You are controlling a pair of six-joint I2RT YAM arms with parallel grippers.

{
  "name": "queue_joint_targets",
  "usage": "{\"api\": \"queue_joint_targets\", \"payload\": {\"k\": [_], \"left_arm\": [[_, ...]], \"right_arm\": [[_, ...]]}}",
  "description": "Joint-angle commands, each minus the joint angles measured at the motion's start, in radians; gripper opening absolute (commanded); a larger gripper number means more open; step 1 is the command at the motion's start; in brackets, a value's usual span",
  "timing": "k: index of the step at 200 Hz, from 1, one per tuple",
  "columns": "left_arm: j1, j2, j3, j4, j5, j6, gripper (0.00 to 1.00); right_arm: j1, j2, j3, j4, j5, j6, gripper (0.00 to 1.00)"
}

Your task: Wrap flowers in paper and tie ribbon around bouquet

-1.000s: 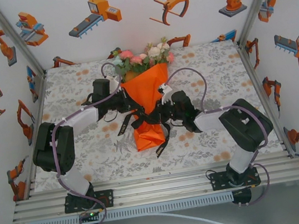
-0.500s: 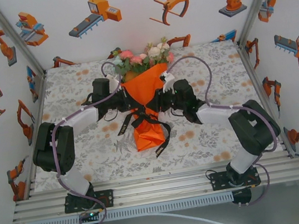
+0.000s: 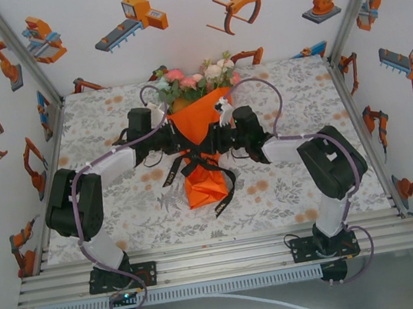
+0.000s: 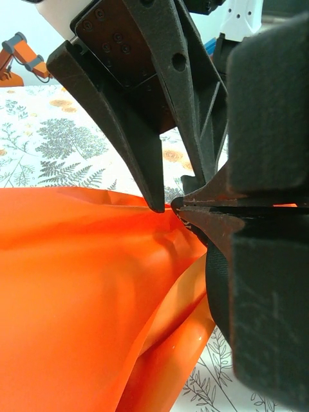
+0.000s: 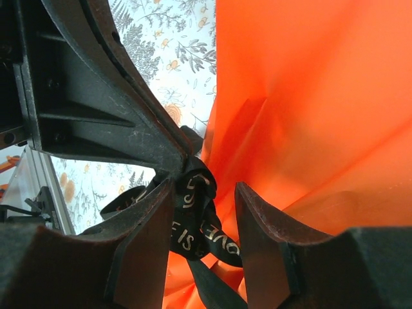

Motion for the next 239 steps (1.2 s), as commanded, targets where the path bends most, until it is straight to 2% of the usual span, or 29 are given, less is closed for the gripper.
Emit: {"api": "queue_joint_targets", "payload": {"k": [1, 26, 61, 78, 110, 161, 202, 239], "left_arm": [[0.0, -0.033, 0.005, 0.014, 0.006, -0.001, 0.0], [0.0, -0.034, 0.001, 0.014, 0.002, -0.003, 0.0], [-0.001, -0.034, 0.001, 0.012, -0.002, -0.003, 0.0], [0.002, -0.034, 0.004, -0.006, -0.017, 0.0, 0.0], [0.004, -0.038, 0.009, -0.052, -0.063, 0.017, 0.0], [0.011, -0.044, 0.01, -0.073, -0.099, 0.017, 0.09], [0.012, -0.1, -0.011, -0.066, -0.119, 0.009, 0.23], [0.016, -0.246, -0.049, -0.16, -0.248, 0.03, 0.39]], "right_arm": [[-0.002, 0.02, 0.024, 0.036, -0.047, 0.026, 0.4], [-0.002, 0.028, 0.025, 0.041, -0.062, 0.032, 0.35], [-0.002, 0.013, 0.019, 0.042, -0.042, 0.028, 0.09], [-0.002, 0.003, 0.014, 0.041, -0.035, 0.026, 0.0], [-0.002, -0.026, -0.006, 0.041, -0.008, 0.018, 0.0], [-0.002, -0.054, -0.025, 0.041, 0.026, 0.006, 0.0], [-0.002, -0.089, -0.037, 0.046, 0.108, -0.005, 0.0], [-0.002, -0.098, -0.047, 0.065, 0.136, -0.011, 0.0]]}}
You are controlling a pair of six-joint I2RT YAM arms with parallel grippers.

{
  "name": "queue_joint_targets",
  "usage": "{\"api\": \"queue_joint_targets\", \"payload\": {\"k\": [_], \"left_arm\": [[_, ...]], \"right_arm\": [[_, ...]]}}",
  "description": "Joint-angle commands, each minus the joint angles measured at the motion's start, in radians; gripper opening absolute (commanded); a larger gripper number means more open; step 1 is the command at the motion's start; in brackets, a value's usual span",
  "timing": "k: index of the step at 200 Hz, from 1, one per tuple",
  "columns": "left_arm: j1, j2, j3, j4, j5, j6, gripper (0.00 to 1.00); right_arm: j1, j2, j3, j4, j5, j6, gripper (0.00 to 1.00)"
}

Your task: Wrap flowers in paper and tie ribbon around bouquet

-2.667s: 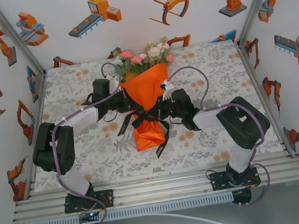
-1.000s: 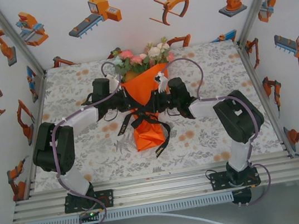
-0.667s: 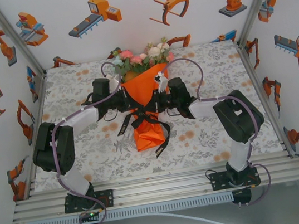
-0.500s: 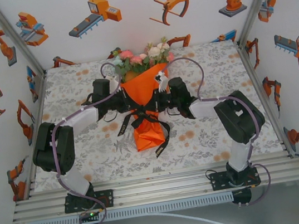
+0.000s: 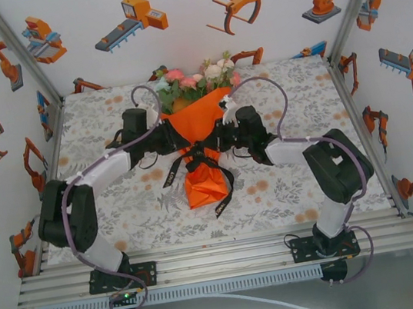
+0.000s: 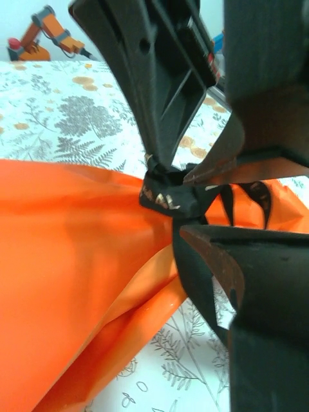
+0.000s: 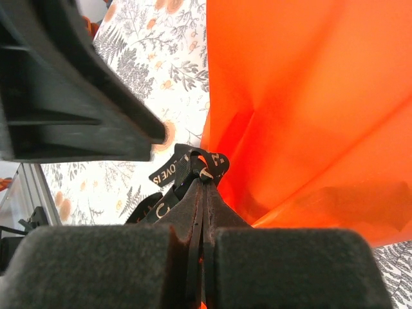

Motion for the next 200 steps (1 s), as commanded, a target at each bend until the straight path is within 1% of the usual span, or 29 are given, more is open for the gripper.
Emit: {"api": "queue_joint_targets", "payload": {"k": [1, 15, 34, 48, 63, 79, 100, 115, 129, 141, 163, 169, 176, 200], "left_arm": [[0.009, -0.12, -0.021, -0.074, -0.096, 0.027, 0.39], [0.004, -0.181, -0.055, -0.108, -0.107, 0.055, 0.38], [-0.018, -0.222, -0.09, -0.149, -0.039, 0.121, 0.37], [-0.055, -0.23, -0.1, -0.194, -0.027, 0.192, 0.38], [-0.116, -0.231, -0.102, -0.224, -0.069, 0.287, 0.4], [-0.172, -0.217, -0.097, -0.224, -0.114, 0.36, 0.46], [-0.203, -0.182, -0.091, -0.204, -0.197, 0.396, 0.55], [-0.209, -0.157, -0.091, -0.173, -0.212, 0.417, 0.58], [-0.21, -0.121, -0.083, -0.155, -0.192, 0.438, 0.59], [-0.213, -0.086, -0.072, -0.15, -0.212, 0.444, 0.59], [-0.216, -0.046, -0.055, -0.129, -0.205, 0.446, 0.58], [-0.216, -0.035, -0.051, -0.125, -0.204, 0.444, 0.56], [-0.216, -0.026, -0.045, -0.129, -0.213, 0.442, 0.49], [-0.212, -0.02, -0.038, -0.176, -0.327, 0.397, 0.11]], "right_arm": [[-0.002, -0.037, -0.012, 0.045, 0.044, -0.02, 0.0], [-0.002, -0.035, -0.012, 0.047, 0.045, -0.019, 0.0], [-0.002, -0.032, -0.004, 0.05, 0.048, -0.017, 0.0], [-0.002, -0.028, 0.002, 0.05, 0.045, -0.015, 0.0], [-0.002, -0.023, 0.006, 0.051, 0.044, -0.012, 0.0], [-0.002, -0.022, 0.006, 0.051, 0.041, -0.009, 0.0], [-0.002, -0.021, 0.006, 0.052, 0.034, -0.007, 0.0], [-0.002, -0.022, 0.008, 0.052, 0.028, -0.005, 0.0], [-0.002, -0.022, 0.01, 0.052, 0.027, -0.001, 0.0], [-0.002, -0.022, 0.014, 0.055, 0.025, 0.004, 0.0], [-0.002, -0.021, 0.016, 0.056, 0.026, 0.013, 0.0], [-0.002, -0.022, 0.014, 0.056, 0.029, 0.015, 0.0], [-0.002, -0.024, 0.013, 0.056, 0.035, 0.019, 0.0], [-0.004, -0.043, -0.009, 0.052, 0.095, 0.022, 0.0]]}}
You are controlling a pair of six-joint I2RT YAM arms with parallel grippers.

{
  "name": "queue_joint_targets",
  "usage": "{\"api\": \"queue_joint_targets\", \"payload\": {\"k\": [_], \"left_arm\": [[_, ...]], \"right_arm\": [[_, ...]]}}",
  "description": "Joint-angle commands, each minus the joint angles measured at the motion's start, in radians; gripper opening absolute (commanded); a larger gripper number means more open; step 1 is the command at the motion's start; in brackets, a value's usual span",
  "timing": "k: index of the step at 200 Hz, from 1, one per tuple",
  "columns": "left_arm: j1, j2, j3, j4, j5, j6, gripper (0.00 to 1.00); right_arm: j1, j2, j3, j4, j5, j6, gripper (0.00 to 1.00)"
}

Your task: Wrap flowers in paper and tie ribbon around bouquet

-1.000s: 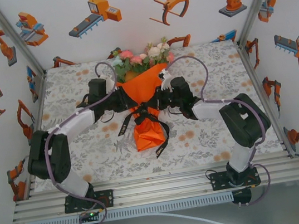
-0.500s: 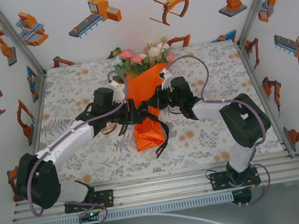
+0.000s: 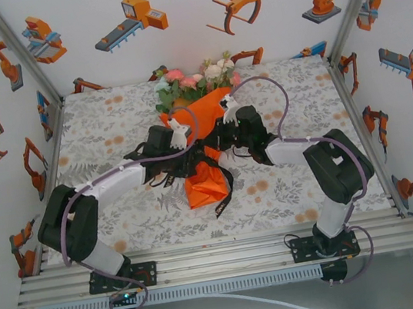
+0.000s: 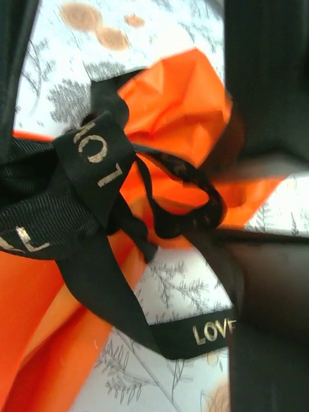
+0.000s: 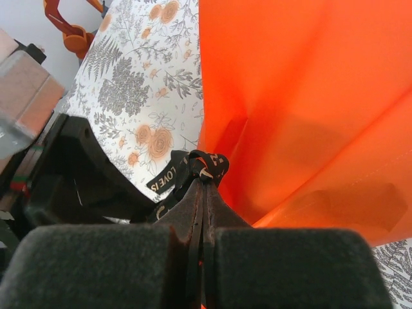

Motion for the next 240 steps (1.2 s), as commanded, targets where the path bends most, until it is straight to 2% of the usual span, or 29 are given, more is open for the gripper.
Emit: {"api": "queue_joint_targets", "payload": {"k": [1, 9, 47, 100, 170, 240], "left_arm": [[-0.001, -0.004, 0.041, -0.02, -0.102, -0.015, 0.1], [0.006, -0.017, 0.033, -0.04, -0.139, -0.034, 0.0], [0.062, -0.128, -0.055, -0.045, -0.138, -0.133, 0.0], [0.123, -0.194, -0.104, -0.019, -0.062, -0.201, 0.0], [0.176, -0.202, -0.122, -0.119, -0.181, -0.316, 0.0], [0.302, -0.222, -0.223, -0.116, -0.163, -0.434, 0.0]], "right_arm": [[-0.003, -0.042, -0.01, 0.044, 0.063, 0.012, 0.0], [-0.006, -0.051, -0.019, 0.04, 0.08, 0.01, 0.0], [-0.015, -0.086, -0.05, -0.03, 0.149, -0.02, 0.0], [-0.023, -0.124, -0.075, -0.111, 0.198, -0.046, 0.0], [-0.048, -0.223, -0.129, -0.299, 0.384, -0.08, 0.0], [-0.076, -0.338, -0.233, -0.424, 0.598, -0.058, 0.0]]}}
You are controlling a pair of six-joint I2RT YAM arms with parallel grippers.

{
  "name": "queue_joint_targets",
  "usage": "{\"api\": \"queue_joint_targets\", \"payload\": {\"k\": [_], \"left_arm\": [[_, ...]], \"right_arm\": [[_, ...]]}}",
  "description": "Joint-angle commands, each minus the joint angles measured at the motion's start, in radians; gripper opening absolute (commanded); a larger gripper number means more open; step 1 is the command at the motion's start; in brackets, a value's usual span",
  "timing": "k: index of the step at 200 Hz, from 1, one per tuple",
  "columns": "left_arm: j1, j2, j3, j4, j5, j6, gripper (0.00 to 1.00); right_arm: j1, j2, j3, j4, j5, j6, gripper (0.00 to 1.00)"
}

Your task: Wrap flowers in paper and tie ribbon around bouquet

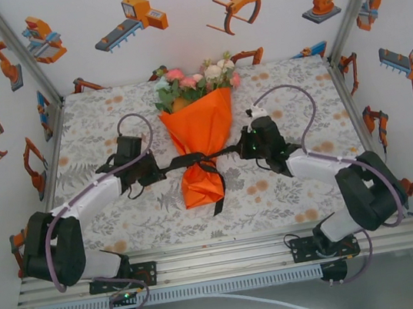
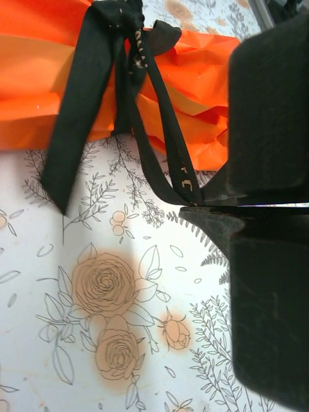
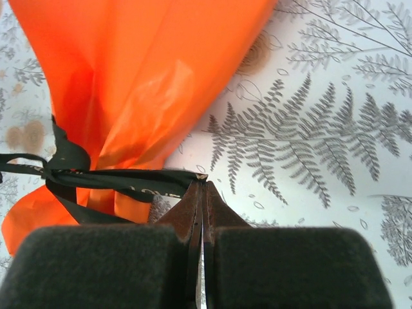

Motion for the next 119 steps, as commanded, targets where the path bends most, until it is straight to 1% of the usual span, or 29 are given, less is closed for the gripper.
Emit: {"api": "queue_joint_targets", "payload": {"k": [1, 23, 56, 76, 119], "left_arm": [[0.068, -0.02, -0.04, -0.04, -0.043, -0.059, 0.0], [0.109, -0.001, -0.045, -0.038, -0.029, -0.08, 0.0], [0.171, 0.039, -0.047, -0.037, 0.001, -0.108, 0.0], [0.187, 0.044, -0.057, -0.026, 0.007, -0.116, 0.0], [0.199, 0.041, -0.07, -0.023, 0.002, -0.122, 0.0]], "right_arm": [[-0.038, -0.047, -0.036, -0.091, 0.204, -0.015, 0.0], [-0.05, -0.07, -0.048, -0.133, 0.265, -0.008, 0.0], [-0.076, -0.074, -0.041, -0.2, 0.319, 0.012, 0.0], [-0.097, -0.061, -0.036, -0.247, 0.349, 0.042, 0.0], [-0.119, -0.045, -0.033, -0.265, 0.361, 0.078, 0.0]]}}
